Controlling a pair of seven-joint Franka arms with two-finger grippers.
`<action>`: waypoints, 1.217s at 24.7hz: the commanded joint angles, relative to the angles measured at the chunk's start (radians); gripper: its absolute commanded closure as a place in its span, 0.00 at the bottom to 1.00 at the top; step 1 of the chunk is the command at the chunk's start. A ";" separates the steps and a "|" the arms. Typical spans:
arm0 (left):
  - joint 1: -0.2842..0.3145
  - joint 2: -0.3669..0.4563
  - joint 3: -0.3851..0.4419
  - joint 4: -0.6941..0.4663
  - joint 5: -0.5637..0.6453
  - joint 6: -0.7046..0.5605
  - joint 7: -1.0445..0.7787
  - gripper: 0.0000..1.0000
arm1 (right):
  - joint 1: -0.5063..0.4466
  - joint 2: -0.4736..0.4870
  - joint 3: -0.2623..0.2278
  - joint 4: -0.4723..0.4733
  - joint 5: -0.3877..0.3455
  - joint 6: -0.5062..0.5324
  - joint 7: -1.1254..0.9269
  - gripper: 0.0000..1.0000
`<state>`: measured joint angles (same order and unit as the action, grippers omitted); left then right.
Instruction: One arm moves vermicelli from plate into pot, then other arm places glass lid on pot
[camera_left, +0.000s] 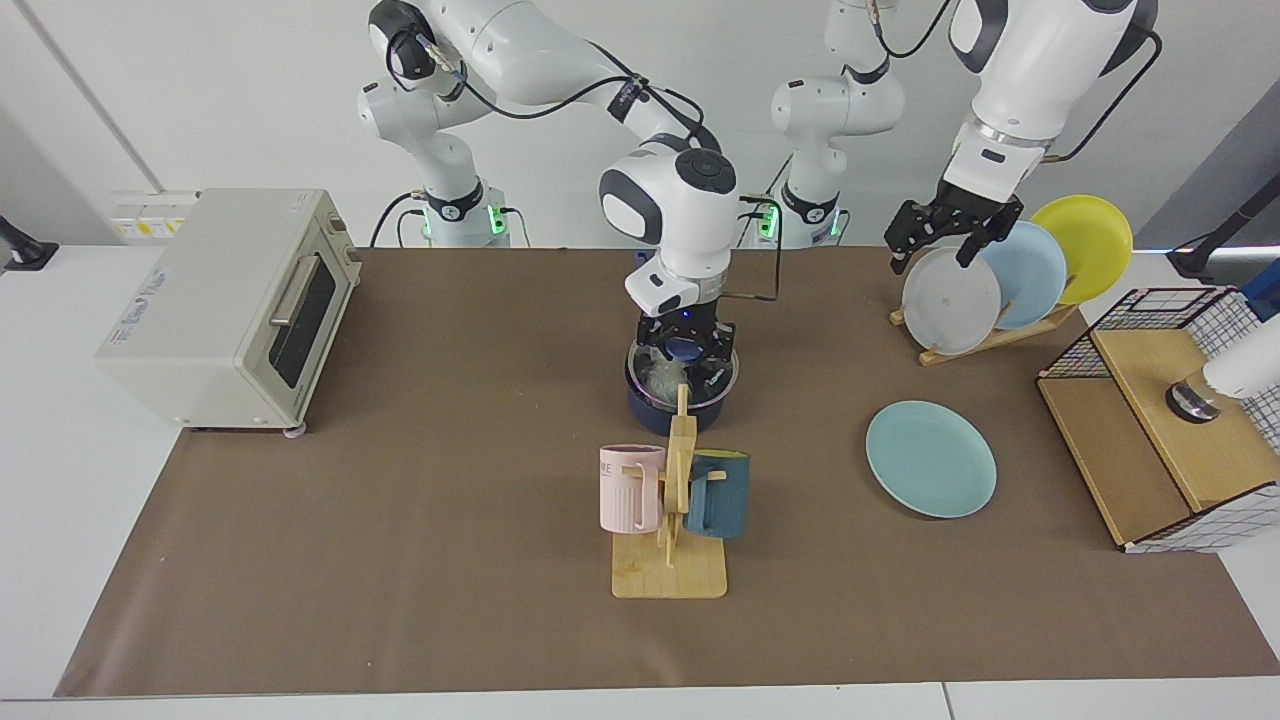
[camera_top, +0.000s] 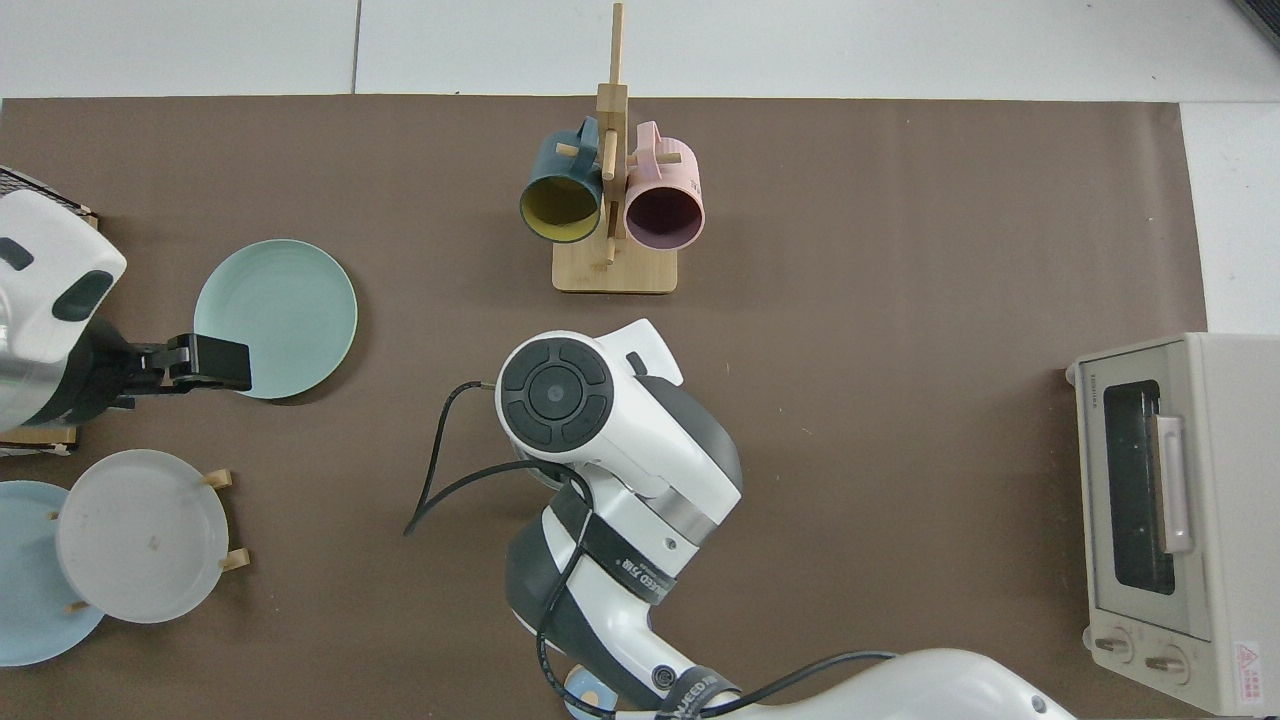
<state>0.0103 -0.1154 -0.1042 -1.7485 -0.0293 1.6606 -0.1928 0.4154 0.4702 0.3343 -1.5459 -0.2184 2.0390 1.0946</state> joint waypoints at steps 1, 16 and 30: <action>-0.003 -0.010 0.006 -0.005 -0.007 -0.007 0.007 0.00 | -0.001 0.010 0.002 0.015 -0.024 0.021 0.042 1.00; -0.003 -0.010 0.006 -0.005 -0.007 -0.007 0.007 0.00 | -0.027 0.008 0.006 -0.022 0.007 0.018 0.030 1.00; -0.003 -0.010 0.006 -0.005 -0.007 -0.007 0.007 0.00 | -0.041 -0.001 0.006 -0.054 0.067 0.024 0.027 1.00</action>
<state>0.0103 -0.1154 -0.1042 -1.7485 -0.0293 1.6606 -0.1928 0.4036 0.4844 0.3233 -1.5606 -0.1634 2.0457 1.1006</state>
